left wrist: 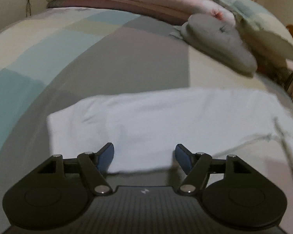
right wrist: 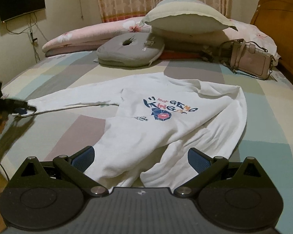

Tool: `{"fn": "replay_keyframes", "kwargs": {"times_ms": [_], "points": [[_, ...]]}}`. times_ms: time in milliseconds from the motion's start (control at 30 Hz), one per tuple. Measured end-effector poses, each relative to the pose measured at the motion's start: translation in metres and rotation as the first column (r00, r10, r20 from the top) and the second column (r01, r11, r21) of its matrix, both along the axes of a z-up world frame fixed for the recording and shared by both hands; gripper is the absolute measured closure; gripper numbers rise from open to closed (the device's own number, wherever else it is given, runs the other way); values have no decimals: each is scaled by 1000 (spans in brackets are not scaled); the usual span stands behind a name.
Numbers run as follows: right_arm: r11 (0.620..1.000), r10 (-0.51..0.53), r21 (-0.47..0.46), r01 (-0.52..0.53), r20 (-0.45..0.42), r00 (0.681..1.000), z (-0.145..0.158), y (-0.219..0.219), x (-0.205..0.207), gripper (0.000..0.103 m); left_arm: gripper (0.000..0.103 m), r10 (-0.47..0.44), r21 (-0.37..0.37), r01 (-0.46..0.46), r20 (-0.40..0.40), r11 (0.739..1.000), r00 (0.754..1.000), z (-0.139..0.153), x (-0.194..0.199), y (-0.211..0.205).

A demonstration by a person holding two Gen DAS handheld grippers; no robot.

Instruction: Fold clothes

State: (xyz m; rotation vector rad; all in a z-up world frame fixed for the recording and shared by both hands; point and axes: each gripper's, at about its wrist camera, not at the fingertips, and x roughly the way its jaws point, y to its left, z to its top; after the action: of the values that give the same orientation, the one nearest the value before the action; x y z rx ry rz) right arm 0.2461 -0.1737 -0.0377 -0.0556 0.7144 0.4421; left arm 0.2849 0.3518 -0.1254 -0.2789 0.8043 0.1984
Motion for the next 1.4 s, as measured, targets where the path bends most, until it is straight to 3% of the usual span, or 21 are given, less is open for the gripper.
{"fn": "replay_keyframes", "kwargs": {"times_ms": [200,300,367,500,633,767,867,1033,1100,1200,1400], "points": [[1000,15,-19,-15,-1,1000,0,10,-1,0,32,45,-14,-44,48,999,998,19,7,12],[1000,21,-18,-21,-1,1000,1,14,-2,0,31,74,-51,-72,34,996,997,10,28,18],[999,25,-33,-25,6,1000,2,15,-5,0,33,127,-2,-127,2,992,992,-2,39,22],[998,13,-55,-12,14,1000,3,11,-6,0,40,244,66,-243,-12,968,970,2,48,21],[1000,-7,-27,7,-3,1000,0,5,-2,0,38,190,155,-185,-19,970,982,15,63,-9],[999,6,-34,-6,-8,1000,-3,8,-1,0,31,57,156,-54,-18,986,998,21,90,-52],[999,15,-47,-15,-8,1000,-5,10,-2,0,31,19,167,-7,-68,986,998,9,116,-74],[998,-2,-69,2,-6,1000,-7,2,-2,0,17,78,223,-63,-60,973,995,-6,139,-80],[998,-15,-67,14,-12,1000,-9,-3,-1,0,17,114,210,-98,-65,973,991,-4,144,-71],[998,-30,-55,29,-20,999,-10,-9,0,0,24,122,189,-105,-79,976,989,6,139,-74],[998,-42,-55,40,-31,999,-15,-17,-4,0,21,-80,184,86,-39,979,996,29,90,-128]]}}
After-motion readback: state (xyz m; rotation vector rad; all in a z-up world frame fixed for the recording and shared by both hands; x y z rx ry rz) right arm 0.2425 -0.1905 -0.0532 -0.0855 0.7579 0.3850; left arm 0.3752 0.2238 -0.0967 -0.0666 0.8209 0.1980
